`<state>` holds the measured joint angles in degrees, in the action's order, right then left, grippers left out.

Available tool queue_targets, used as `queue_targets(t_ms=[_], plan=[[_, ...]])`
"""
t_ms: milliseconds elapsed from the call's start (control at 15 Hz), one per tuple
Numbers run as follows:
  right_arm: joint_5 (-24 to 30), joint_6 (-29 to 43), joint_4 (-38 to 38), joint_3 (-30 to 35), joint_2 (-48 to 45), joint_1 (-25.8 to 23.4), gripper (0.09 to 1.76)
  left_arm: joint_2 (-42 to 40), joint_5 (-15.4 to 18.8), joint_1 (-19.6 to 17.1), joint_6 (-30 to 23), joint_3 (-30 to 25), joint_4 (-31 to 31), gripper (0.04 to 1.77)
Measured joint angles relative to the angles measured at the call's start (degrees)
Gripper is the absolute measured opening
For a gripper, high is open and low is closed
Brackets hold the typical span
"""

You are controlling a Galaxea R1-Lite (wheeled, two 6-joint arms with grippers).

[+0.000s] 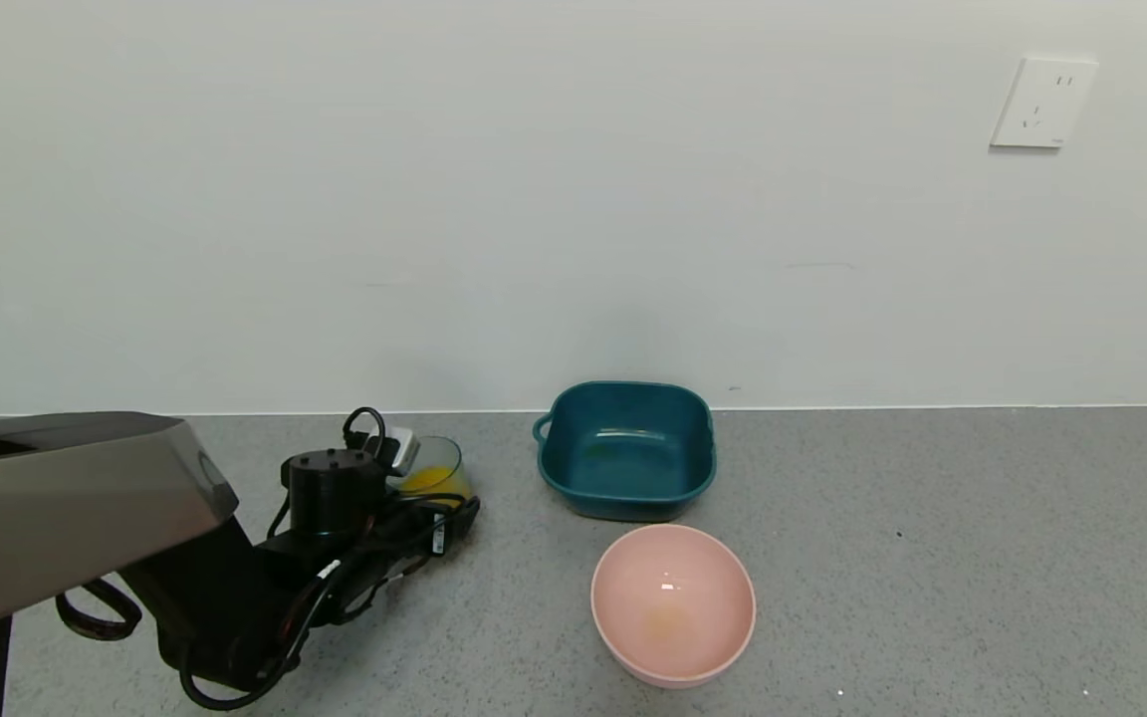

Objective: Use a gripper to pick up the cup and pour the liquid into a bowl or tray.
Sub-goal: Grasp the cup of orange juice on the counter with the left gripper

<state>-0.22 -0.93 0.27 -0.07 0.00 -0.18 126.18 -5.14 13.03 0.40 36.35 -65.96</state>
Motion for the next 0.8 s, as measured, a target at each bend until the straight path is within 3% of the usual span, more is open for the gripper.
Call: queue_targets(t_ms=[667,800], plan=[[0.0,0.0,0.0,0.0,0.0,0.0,1.71,2.1,0.0,-0.4,0.1,3.7,0.6,1.72],[0.0,0.0,0.0,0.0,0.0,0.0,1.71,2.3,-0.1,-0.4,0.2,3.8,0.5,1.44]])
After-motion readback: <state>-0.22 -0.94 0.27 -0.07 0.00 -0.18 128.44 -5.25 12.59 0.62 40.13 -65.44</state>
